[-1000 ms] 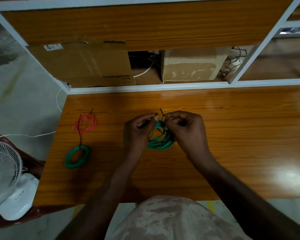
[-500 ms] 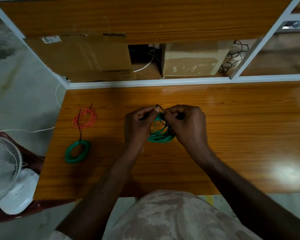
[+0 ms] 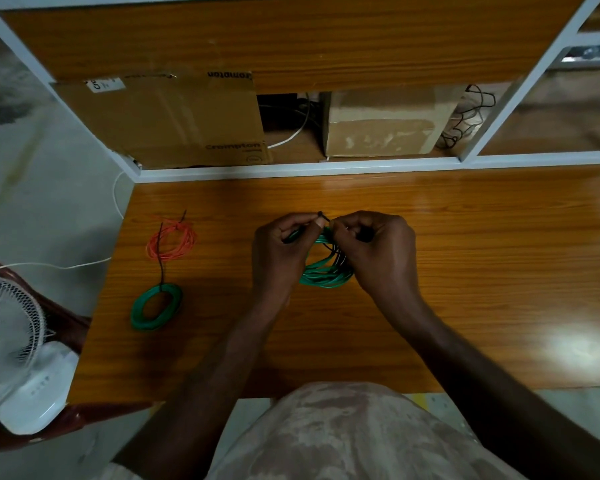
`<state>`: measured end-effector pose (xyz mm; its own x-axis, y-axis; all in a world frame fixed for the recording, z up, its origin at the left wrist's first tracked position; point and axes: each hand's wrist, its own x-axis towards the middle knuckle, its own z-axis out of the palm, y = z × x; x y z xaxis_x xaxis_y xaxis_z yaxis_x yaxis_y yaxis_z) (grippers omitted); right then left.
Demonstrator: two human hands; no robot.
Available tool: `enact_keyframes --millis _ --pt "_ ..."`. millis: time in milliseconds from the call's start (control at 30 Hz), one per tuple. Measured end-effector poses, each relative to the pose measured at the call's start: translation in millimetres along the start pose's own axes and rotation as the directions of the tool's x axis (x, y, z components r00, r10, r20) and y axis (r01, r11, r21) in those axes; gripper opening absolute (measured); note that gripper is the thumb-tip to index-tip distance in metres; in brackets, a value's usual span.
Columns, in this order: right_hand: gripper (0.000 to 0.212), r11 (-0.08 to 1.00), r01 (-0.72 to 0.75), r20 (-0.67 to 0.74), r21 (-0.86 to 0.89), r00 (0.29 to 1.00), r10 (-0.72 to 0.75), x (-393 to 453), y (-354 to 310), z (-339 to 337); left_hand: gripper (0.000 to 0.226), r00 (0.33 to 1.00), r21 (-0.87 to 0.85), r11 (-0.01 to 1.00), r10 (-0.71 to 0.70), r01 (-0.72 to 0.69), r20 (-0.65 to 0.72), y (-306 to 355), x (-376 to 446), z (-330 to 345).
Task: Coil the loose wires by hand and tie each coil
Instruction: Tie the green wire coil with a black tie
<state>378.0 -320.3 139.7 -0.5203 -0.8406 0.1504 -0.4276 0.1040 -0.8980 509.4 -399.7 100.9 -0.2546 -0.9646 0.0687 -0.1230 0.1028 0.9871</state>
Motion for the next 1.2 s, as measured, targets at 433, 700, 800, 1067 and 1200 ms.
enact_keyframes --millis 433,700,800,1067,1200 --pt "0.013 1.000 -0.029 -0.029 0.009 0.999 0.029 3.0 4.2 -3.8 0.014 0.993 0.023 0.997 0.076 -0.079 0.085 5.4 -2.6 2.7" --pt "0.014 0.998 -0.044 -0.062 0.037 0.997 0.046 0.8 4.9 -5.8 0.014 0.995 0.021 0.999 0.047 -0.049 0.085 6.7 -4.6 5.5" --pt "0.015 1.000 -0.022 -0.052 0.014 0.998 0.023 -2.2 2.7 -6.8 0.011 0.998 0.008 1.000 -0.024 0.023 0.065 6.1 -3.3 5.2" --pt "0.015 0.997 0.050 -0.038 -0.055 0.998 -0.052 -4.9 0.3 -6.7 0.013 0.997 -0.009 0.998 -0.056 0.056 0.050 6.4 -3.4 2.2" --pt "0.014 0.997 0.047 -0.026 -0.057 0.998 -0.049 -3.8 0.3 -6.0 0.010 0.997 0.002 0.998 -0.055 0.055 0.050 6.8 -3.5 1.7"
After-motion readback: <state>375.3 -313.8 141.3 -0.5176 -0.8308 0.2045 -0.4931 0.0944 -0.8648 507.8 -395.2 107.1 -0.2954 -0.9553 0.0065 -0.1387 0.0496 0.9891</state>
